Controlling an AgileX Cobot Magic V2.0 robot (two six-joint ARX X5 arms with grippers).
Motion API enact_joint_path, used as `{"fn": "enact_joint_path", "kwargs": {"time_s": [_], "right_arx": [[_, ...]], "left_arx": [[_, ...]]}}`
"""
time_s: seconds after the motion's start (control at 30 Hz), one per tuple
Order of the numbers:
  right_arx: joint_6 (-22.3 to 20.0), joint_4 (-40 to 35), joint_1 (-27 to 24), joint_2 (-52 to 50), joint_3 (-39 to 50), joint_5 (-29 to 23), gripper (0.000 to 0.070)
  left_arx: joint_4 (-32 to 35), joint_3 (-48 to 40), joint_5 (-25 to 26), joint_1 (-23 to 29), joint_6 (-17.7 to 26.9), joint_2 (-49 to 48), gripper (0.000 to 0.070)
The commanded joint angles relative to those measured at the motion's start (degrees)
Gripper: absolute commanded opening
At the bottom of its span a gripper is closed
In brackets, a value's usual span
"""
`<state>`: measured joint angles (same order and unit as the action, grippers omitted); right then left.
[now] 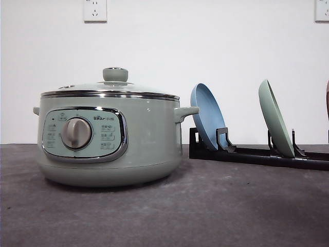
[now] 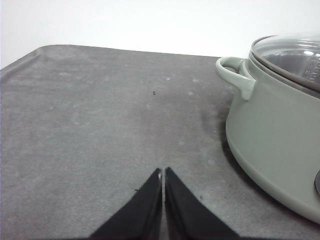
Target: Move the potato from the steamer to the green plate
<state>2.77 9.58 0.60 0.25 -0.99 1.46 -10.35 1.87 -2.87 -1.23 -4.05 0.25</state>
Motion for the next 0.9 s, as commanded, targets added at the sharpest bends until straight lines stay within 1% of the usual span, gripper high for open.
{"fn": "enact_joint_path", "kwargs": {"time_s": [0.0,0.1,0.2,0.3,0.53,0.67,0.87], "right_arx": [[0.2,-0.8,0.0,0.0,0.3,0.1,0.0004],[4.6,-0.6,0.0,0.0,0.3,1.0,0.0004],[5.0,-1.8,0.0,0.0,0.2,3.8,0.0003],[6.9,-3.9,0.0,0.0,0.0,5.9,0.0003],[13.2,-4.0,0.0,0.0,-2.9,6.0,0.0003],[15.0,-4.0,0.0,0.0,-5.6,6.0,0.0003],[18.7,-2.2,0.1,0.5,-10.6,6.9,0.0003]], "left_arx": [[-0.3,-1.2,-0.2,0.1,-1.5,-0.1,0.0],[-0.3,-1.2,-0.2,0.1,-4.3,-0.1,0.0],[-0.3,-0.8,-0.2,0.1,-4.6,-0.1,0.0002],[-0.3,0.1,-0.2,0.1,-5.8,-0.1,0.0002],[-0.3,2.5,-0.2,0.0,-9.6,0.0,0.0003],[-0.3,4.2,-0.2,-0.3,-12.0,0.0,0.0003],[-0.4,8.4,-0.2,-0.7,-12.2,0.8,0.0003]]}}
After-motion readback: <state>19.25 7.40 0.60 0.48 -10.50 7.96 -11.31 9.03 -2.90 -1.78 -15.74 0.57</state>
